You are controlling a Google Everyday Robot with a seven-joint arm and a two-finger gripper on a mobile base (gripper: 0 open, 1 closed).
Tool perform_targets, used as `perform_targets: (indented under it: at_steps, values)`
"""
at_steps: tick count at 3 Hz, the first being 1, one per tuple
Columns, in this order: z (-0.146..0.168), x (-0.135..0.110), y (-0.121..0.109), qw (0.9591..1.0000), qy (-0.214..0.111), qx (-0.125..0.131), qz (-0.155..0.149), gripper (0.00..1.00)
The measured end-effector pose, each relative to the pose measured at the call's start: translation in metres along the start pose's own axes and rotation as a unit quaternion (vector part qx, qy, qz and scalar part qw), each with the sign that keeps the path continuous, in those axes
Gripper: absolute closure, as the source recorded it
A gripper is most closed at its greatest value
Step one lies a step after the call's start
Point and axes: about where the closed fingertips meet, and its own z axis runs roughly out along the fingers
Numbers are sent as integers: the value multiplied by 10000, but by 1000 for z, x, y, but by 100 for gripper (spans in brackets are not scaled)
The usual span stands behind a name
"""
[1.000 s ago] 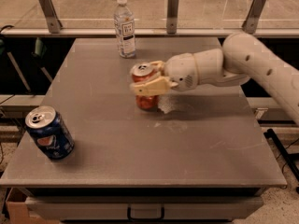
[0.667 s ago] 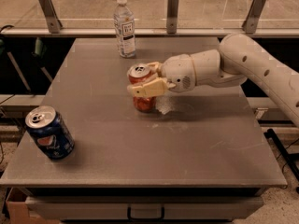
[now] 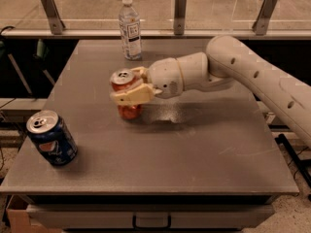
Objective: Move coke can near pepsi can
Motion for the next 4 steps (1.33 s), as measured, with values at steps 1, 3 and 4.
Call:
perform_targets:
  at_steps: [1,3,4]
  values:
    - [68,-6,24,9979,-299,-561,109,100]
    - [102,-11,42,9937,-217,-1095,144,100]
    - [97,-17,44,9916,14,-1291,106,82]
